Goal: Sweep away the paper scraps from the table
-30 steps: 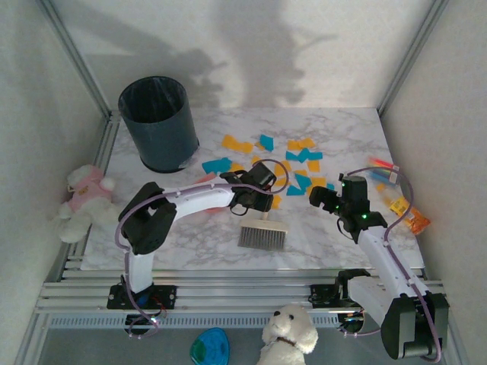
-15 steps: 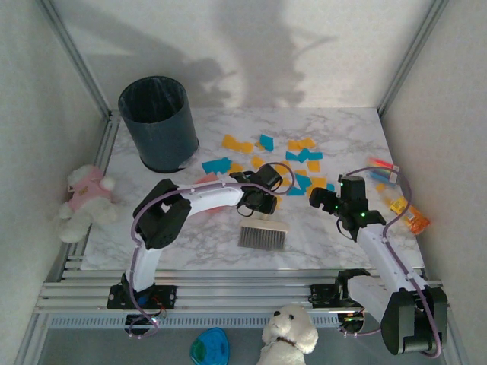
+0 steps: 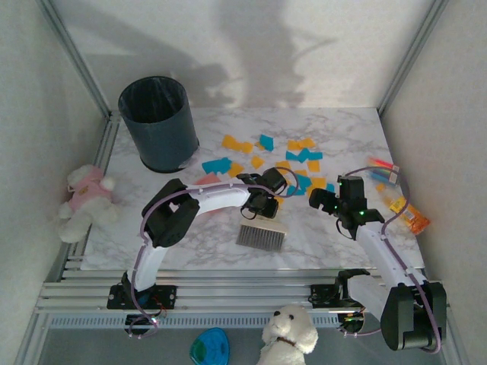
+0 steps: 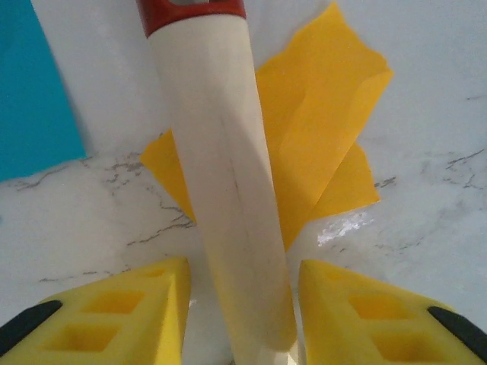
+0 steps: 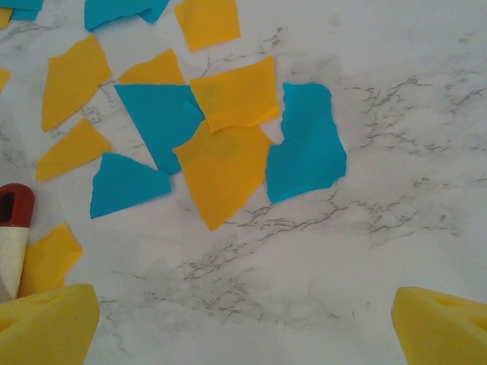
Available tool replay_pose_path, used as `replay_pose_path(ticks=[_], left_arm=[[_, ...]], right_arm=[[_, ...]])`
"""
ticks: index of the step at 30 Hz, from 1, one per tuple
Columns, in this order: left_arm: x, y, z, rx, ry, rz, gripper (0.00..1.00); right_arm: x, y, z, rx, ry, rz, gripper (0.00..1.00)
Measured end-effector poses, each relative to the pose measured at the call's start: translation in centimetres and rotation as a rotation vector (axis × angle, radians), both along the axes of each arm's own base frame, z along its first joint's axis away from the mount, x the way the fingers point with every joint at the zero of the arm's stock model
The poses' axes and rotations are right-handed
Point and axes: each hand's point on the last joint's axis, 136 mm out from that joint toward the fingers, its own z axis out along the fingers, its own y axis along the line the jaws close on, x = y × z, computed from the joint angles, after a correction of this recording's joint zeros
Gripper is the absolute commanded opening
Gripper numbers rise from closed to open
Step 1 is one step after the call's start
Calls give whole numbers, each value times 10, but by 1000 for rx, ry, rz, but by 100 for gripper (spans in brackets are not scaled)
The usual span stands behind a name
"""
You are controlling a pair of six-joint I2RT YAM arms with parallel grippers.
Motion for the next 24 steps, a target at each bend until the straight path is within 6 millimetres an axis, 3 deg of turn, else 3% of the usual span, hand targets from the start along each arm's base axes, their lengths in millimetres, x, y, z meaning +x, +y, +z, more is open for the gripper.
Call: replay_pose_path(ticks=[4,11,24], left_arm=[[0,0,-1,26,-6,-1,39],[-6,1,-2,57,-12,-15,22],[5,11,7,128,-103,-18,20]], right_arm=[[0,-1,-2,-3,6,-3,99],[0,-3,-3,-15,11,-15,99],[-2,-4,-5,-17,22,-17,99]])
